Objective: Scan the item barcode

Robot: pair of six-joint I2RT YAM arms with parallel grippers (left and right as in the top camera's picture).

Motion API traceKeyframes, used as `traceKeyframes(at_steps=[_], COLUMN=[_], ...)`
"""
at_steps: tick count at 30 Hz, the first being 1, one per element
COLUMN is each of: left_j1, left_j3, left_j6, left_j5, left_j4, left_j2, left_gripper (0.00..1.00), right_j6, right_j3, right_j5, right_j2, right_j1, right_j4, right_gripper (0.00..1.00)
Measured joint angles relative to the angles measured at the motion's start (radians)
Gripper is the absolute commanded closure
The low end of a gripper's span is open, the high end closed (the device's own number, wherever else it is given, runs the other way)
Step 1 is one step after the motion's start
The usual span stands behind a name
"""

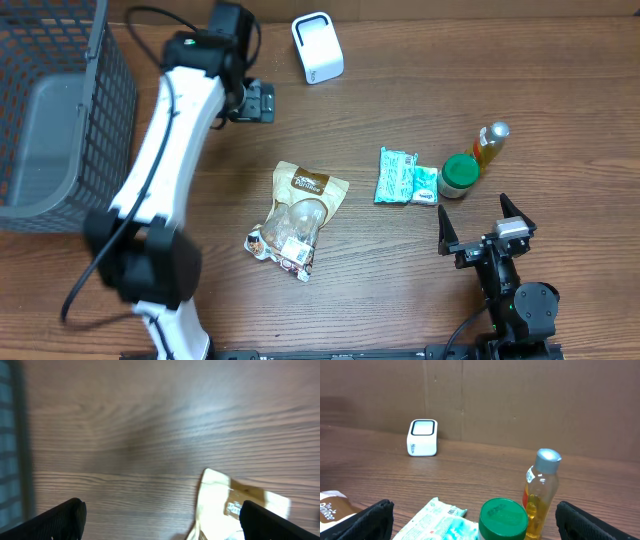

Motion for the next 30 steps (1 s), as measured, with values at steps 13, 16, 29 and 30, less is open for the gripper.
traceKeyframes(at_steps=[13, 16, 29, 30], left_j1=[0.0, 0.0, 0.0, 0.0], left_j3=[0.002, 0.003, 0.004, 0.004], left_j6=[0.0, 0.0, 0.0, 0.0], left_j5=[0.0, 0.0, 0.0, 0.0], left_j4=[0.002, 0.002, -0.013, -0.013], left_j2=[-0.518, -0.596, -0.671, -0.671], left_gripper=[0.0, 0.0, 0.01, 0.0], right_j6=[0.0, 0.0, 0.0, 0.0], right_j3=[0.0, 0.0, 0.0, 0.0], right_j5=[0.0, 0.0, 0.0, 0.0], right_j2=[0.0, 0.0, 0.0, 0.0], right_j1=[0.0, 0.0, 0.0, 0.0], right_j4=[0.0, 0.0, -0.001, 0.0], right_gripper=[0.0, 0.0, 0.0, 0.0])
